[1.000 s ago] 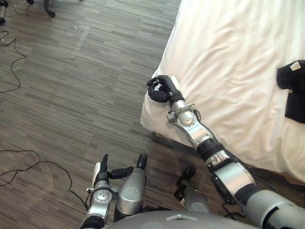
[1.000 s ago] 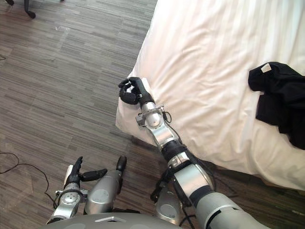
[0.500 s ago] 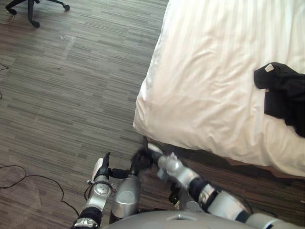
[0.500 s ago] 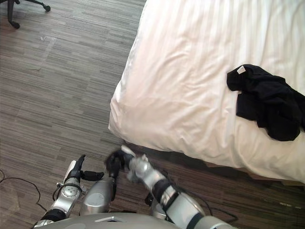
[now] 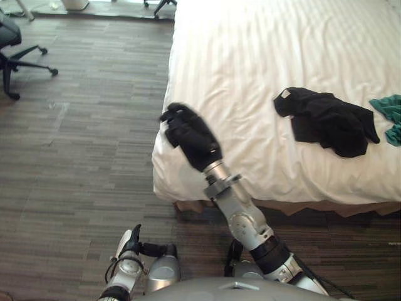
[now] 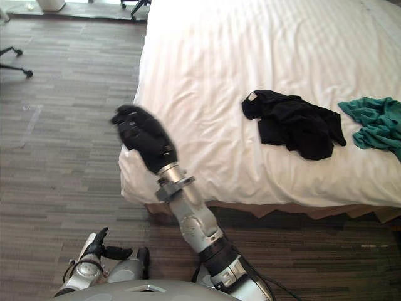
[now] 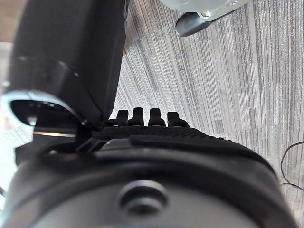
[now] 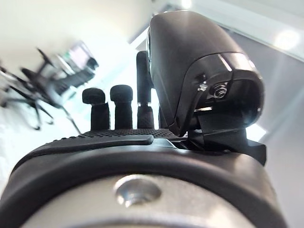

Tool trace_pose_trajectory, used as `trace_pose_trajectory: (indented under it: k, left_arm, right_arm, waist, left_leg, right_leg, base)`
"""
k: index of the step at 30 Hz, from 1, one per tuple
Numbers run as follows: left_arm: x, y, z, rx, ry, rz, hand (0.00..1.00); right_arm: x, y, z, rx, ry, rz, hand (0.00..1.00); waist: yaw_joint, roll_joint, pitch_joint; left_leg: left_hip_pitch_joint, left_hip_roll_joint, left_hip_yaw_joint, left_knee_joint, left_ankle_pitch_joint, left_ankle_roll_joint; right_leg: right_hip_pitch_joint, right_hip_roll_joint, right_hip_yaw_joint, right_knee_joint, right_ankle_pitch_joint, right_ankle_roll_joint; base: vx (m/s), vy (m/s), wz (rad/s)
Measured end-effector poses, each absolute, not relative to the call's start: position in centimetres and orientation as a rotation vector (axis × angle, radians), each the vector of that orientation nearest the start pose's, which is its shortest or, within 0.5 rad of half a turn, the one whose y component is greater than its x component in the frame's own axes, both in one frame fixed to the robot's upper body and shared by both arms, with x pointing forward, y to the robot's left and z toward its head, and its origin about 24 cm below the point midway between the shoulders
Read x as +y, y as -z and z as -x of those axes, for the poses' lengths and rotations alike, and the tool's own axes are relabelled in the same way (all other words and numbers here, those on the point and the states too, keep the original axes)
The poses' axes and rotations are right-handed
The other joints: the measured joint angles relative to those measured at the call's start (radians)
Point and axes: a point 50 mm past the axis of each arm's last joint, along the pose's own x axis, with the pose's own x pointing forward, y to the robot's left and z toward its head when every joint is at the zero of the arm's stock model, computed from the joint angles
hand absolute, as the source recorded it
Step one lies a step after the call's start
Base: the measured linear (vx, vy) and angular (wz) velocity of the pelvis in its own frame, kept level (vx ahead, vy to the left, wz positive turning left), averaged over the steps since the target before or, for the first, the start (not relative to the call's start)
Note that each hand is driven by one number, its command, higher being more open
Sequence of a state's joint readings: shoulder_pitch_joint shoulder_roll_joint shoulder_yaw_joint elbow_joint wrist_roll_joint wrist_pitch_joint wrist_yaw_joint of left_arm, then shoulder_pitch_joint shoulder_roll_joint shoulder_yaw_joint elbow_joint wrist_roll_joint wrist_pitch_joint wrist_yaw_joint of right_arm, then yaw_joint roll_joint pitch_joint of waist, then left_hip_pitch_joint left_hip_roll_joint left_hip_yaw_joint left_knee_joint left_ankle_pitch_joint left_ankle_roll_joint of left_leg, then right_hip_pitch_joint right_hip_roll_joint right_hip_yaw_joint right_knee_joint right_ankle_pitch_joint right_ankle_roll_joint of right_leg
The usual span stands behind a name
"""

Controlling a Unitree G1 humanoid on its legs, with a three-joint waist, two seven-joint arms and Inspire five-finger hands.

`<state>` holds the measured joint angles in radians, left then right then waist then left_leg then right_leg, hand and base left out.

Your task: Tidy up the quilt and then pick up the clothes from the bed and put them into the laundry hamper

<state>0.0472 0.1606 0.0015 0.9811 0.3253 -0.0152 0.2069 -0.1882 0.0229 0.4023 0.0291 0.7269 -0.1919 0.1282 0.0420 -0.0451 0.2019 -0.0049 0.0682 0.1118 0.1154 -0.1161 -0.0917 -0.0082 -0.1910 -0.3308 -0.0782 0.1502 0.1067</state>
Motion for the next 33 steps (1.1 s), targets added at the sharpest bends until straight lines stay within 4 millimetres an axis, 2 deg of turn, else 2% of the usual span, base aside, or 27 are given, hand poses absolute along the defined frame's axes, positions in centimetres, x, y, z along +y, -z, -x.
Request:
trace_pose_trajectory:
  k: [2,3,4,7,9,10,11,12,14,15,16,20,21,23,25,26,28,30,31,32,33]
  left_arm:
    - [21.9,14.4,-12.5,0.974,-0.08,-0.539,1.0]
    - [21.9,14.5,-12.5,0.976,-0.072,-0.54,1.0]
    - [21.6,14.5,-12.7,0.973,-0.044,-0.545,1.0]
    - [21.3,14.5,-12.7,0.975,-0.018,-0.54,1.0]
    - [20.8,14.6,-12.8,0.974,0.003,-0.524,1.0]
    - [20.6,14.6,-12.8,0.975,0.008,-0.523,1.0]
    - [20.4,14.7,-12.8,0.977,0.021,-0.531,1.0]
    - [20.3,14.7,-12.8,0.981,0.028,-0.529,1.0]
    - [20.2,14.8,-12.8,0.987,0.036,-0.522,1.0]
    - [20.1,14.8,-12.9,0.989,0.034,-0.517,1.0]
    - [20.4,14.8,-12.9,0.997,0.02,-0.508,1.0]
    - [21.3,14.7,-12.7,1.014,-0.039,-0.468,1.0]
    - [21.7,14.6,-12.8,1.016,-0.059,-0.455,1.0]
    - [22.0,14.6,-12.8,1.018,-0.075,-0.447,1.0]
    - [22.2,14.6,-12.6,1.035,-0.082,-0.443,1.0]
    - [22.5,14.7,-12.3,1.048,-0.101,-0.43,1.0]
    - [22.7,15.0,-11.3,1.079,-0.131,-0.399,1.0]
    - [22.5,15.3,-10.1,1.108,-0.162,-0.342,1.0]
    - [22.3,15.5,-9.5,1.121,-0.171,-0.321,1.0]
    - [21.6,15.9,-8.7,1.144,-0.189,-0.267,1.0]
    - [21.1,16.0,-8.3,1.15,-0.202,-0.237,1.0]
  right_arm:
    - [-7.3,-6.7,-26.4,-0.12,-0.383,-0.675,0.0]
    - [-8.1,-5.6,-26.3,-0.081,-0.343,-0.659,0.0]
    - [-10.0,-2.5,-25.8,0.028,-0.227,-0.627,0.0]
    - [-13.2,2.3,-24.5,0.22,-0.05,-0.522,0.0]
    - [-16.5,5.9,-22.2,0.369,0.103,-0.437,0.0]
    - [-17.2,6.6,-21.6,0.4,0.141,-0.425,0.0]
    - [-18.6,7.9,-20.4,0.46,0.226,-0.41,0.0]
    - [-20.3,9.4,-18.8,0.527,0.336,-0.418,0.0]
    - [-22.5,10.4,-16.9,0.575,0.478,-0.436,0.0]
    - [-24.4,10.9,-15.4,0.59,0.585,-0.443,0.0]
    - [-26.2,11.0,-13.8,0.597,0.677,-0.443,0.0]
    - [-30.7,11.0,-8.9,0.597,0.939,-0.452,0.0]
    - [-32.4,10.9,-7.0,0.6,1.041,-0.451,0.0]
    - [-33.9,10.8,-5.3,0.61,1.134,-0.451,0.0]
    - [-34.6,10.9,-4.0,0.63,1.186,-0.455,0.0]
    - [-34.4,11.2,-3.6,0.66,1.195,-0.466,1.0]
    - [-33.7,12.0,-3.2,0.727,1.183,-0.472,1.0]
    - [-33.2,12.5,-4.0,0.776,1.141,-0.477,1.0]
    - [-33.0,12.6,-4.7,0.796,1.108,-0.459,1.0]
    - [-32.4,12.8,-5.4,0.846,1.032,-0.395,1.0]
    - [-31.9,13.0,-5.7,0.875,0.979,-0.36,1.0]
  waist:
    - [-0.019,0.006,0.0]
    - [-0.02,0.008,-0.001]
    - [-0.027,0.016,-0.001]
    - [-0.048,0.032,0.002]
    - [-0.056,0.053,0.003]
    - [-0.061,0.058,0.003]
    - [-0.083,0.067,0.004]
    - [-0.09,0.073,0.005]
    - [-0.106,0.084,0.007]
    - [-0.117,0.092,0.006]
    - [-0.134,0.099,0.006]
    - [-0.173,0.117,0.007]
    - [-0.189,0.129,0.009]
    - [-0.205,0.143,0.011]
    - [-0.221,0.156,0.016]
    - [-0.222,0.157,0.017]
    - [-0.208,0.145,0.023]
    - [-0.174,0.134,0.032]
    - [-0.167,0.143,0.032]
    - [-0.153,0.163,0.03]
    - [-0.149,0.165,0.028]
  left_leg:
    - [0.013,0.0,0.019,-0.012,0.0,0.0]
    - [0.017,0.001,0.026,-0.016,0.0,0.0]
    - [0.023,0.002,0.038,-0.018,-0.001,-0.001]
    - [0.044,0.004,0.061,-0.034,-0.003,-0.003]
    - [0.051,0.008,0.094,-0.034,-0.012,-0.005]
    - [0.053,0.008,0.1,-0.033,-0.013,-0.006]
    - [0.059,0.011,0.109,-0.034,-0.016,-0.008]
    - [0.073,0.016,0.132,-0.034,-0.024,-0.011]
    - [0.087,0.021,0.164,-0.034,-0.033,-0.014]
    - [0.088,0.025,0.193,-0.031,-0.042,-0.016]
    - [0.088,0.029,0.221,-0.031,-0.047,-0.018]
    - [0.125,0.052,0.309,-0.035,-0.065,-0.037]
    - [0.149,0.064,0.353,-0.037,-0.075,-0.046]
    - [0.175,0.07,0.41,-0.047,-0.083,-0.056]
    - [0.196,0.07,0.453,-0.05,-0.086,-0.06]
    - [0.205,0.066,0.473,-0.035,-0.087,-0.06]
    - [0.195,0.06,0.421,0.068,-0.102,-0.033]
    - [0.144,0.04,0.207,0.223,-0.135,0.005]
    - [0.138,0.025,0.107,0.255,-0.152,0.011]
    - [0.139,-0.001,-0.05,0.297,-0.183,0.013]
    - [0.142,-0.019,-0.099,0.309,-0.195,0.033]
  right_leg:
    - [-0.007,0.001,0.014,0.0,0.0,0.001]
    - [-0.009,0.001,0.022,-0.001,0.001,0.001]
    - [-0.011,0.002,0.034,-0.001,0.001,0.001]
    - [-0.012,0.002,0.058,-0.002,0.001,0.002]
    - [-0.024,0.007,0.088,-0.002,0.003,0.004]
    - [-0.026,0.008,0.093,-0.002,0.004,0.005]
    - [-0.026,0.011,0.099,-0.002,0.004,0.005]
    - [-0.028,0.018,0.122,-0.002,0.004,0.005]
    - [-0.032,0.026,0.152,-0.006,0.004,0.005]
    - [-0.047,0.033,0.18,-0.007,0.007,0.006]
    - [-0.064,0.04,0.204,-0.007,0.008,0.006]
    - [-0.084,0.08,0.285,-0.007,0.012,0.0]
    - [-0.086,0.102,0.321,-0.002,0.014,-0.003]
    - [-0.097,0.125,0.373,-0.002,0.018,-0.008]
    - [-0.106,0.141,0.418,-0.002,0.021,-0.011]
    - [-0.113,0.152,0.462,-0.002,0.024,-0.011]
    - [-0.116,0.165,0.552,-0.001,0.032,-0.009]
    - [-0.144,0.173,0.655,0.027,0.025,-0.007]
    - [-0.149,0.186,0.694,0.025,0.028,-0.002]
    - [-0.151,0.207,0.731,0.027,0.03,0.001]
    - [-0.153,0.213,0.751,0.03,0.03,0.001]
  base:
    - [0.01,0.005,-0.22]
    - [0.01,0.007,-0.28]
    - [0.01,0.01,-0.27]
    - [0.02,0.015,-0.26]
    - [0.0,0.011,-0.39]
    - [0.0,0.002,-0.28]
    - [0.0,-0.003,-0.37]
    - [-0.01,-0.009,-0.51]
    - [-0.03,-0.011,-0.58]
    - [-0.04,-0.018,-0.68]
    - [-0.03,-0.016,-0.7]
    - [0.01,-0.044,-0.75]
    - [0.03,-0.05,-0.81]
    - [0.0,-0.045,-0.94]
    - [-0.02,-0.032,-0.85]
    - [-0.03,-0.042,-1.07]
    - [-0.04,-0.083,-1.27]
    - [-0.05,-0.062,-1.44]
    - [-0.04,0.088,-1.5]
    - [-0.07,0.146,-1.27]
    - [-0.09,0.155,-0.96]
